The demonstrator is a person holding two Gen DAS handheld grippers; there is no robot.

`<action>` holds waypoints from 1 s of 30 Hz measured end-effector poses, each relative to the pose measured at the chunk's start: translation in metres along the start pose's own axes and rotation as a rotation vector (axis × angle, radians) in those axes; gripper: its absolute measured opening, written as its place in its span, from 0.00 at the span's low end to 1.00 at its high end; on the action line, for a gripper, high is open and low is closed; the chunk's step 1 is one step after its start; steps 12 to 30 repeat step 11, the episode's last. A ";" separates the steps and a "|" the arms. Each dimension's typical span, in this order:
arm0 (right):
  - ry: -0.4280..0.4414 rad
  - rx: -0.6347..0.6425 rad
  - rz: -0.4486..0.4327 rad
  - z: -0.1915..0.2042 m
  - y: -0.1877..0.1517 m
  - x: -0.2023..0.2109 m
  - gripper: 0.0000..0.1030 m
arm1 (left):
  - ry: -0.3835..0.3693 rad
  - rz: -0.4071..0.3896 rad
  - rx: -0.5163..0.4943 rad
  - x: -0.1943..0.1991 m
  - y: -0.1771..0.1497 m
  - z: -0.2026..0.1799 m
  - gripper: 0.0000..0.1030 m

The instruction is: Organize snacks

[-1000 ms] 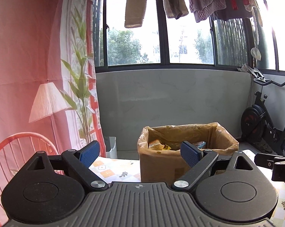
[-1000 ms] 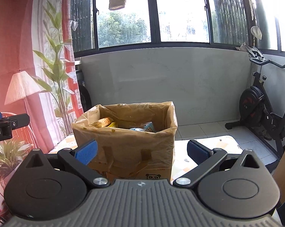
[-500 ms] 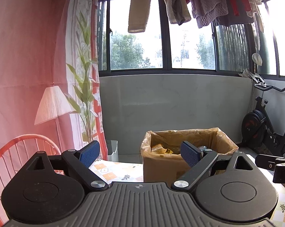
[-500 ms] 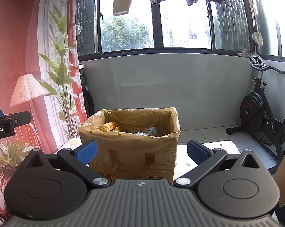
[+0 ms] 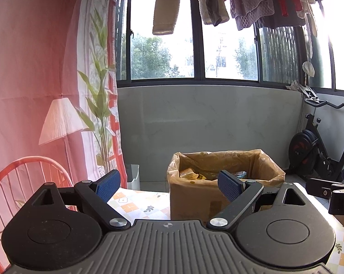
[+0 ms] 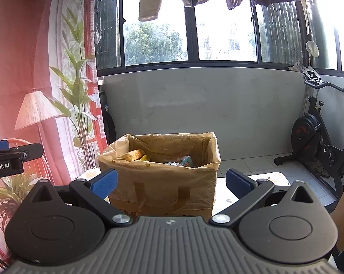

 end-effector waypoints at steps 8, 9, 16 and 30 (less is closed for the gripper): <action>-0.001 0.007 0.001 0.001 0.000 0.000 1.00 | -0.011 0.003 -0.005 -0.001 -0.001 0.000 0.91; -0.001 0.008 0.000 0.001 0.001 0.000 1.00 | -0.012 0.002 -0.005 -0.001 -0.001 0.001 0.91; -0.001 0.011 0.001 0.003 0.001 0.000 1.00 | -0.010 0.003 -0.004 -0.001 -0.001 0.001 0.91; -0.001 0.011 0.001 0.003 0.001 0.000 1.00 | -0.010 0.003 -0.004 -0.001 -0.001 0.001 0.91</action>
Point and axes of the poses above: each gripper's, at about its wrist camera, not at the fingertips, and x roughly against the way its jaws point, z to its left, y to its top, the point moved 4 cm from there along -x, roughly the way its jaws point, and after that the axes turned 9 degrees about y, right-handed, at the moved point
